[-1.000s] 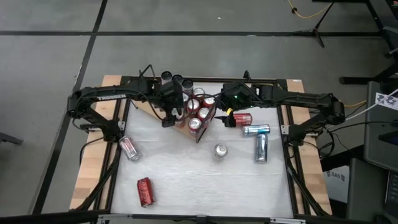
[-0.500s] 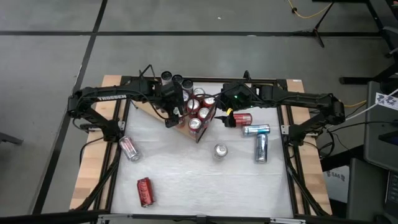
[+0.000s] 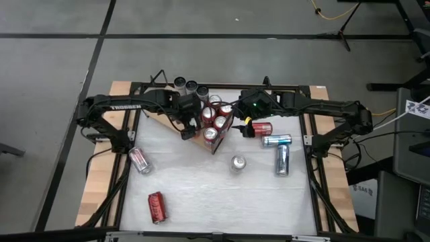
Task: Pick and place cans onto a shelf
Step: Put the red soda can on the shelf and align with the other red soda cans
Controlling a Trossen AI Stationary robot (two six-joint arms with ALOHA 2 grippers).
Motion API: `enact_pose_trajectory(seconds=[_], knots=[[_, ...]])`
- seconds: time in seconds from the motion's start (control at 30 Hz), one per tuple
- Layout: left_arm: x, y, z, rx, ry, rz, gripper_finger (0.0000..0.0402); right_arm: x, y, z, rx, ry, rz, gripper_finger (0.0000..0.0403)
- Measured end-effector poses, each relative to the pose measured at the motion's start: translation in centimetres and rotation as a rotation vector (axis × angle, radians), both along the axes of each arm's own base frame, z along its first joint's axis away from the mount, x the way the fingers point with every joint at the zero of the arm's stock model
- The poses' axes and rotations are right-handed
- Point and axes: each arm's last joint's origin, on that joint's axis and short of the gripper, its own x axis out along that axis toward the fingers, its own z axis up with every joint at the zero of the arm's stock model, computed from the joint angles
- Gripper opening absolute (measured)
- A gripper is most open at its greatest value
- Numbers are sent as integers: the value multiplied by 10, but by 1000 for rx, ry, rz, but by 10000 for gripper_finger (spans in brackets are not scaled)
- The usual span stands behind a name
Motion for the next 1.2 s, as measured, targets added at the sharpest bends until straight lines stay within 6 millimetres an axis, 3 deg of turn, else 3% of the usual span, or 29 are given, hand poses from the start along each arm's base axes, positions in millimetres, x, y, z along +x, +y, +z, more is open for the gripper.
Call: enact_pose_trajectory(seconds=[0.27, 0.47, 0.6, 0.87, 1.2], knots=[[0, 1, 0, 4, 1, 6, 327, 0, 0, 0, 0, 0, 0, 372], [-3, 0, -20, -14, 40, 26, 327, 0, 0, 0, 0, 0, 0, 372], [-2, -1, -22, -7, 38, 14, 317, 0, 0, 0, 0, 0, 0, 372], [0, -1, -22, 33, 30, -107, 267, 0, 0, 0, 0, 0, 0, 372], [3, -2, -21, 11, -6, -286, 281, 0, 0, 0, 0, 0, 0, 372]])
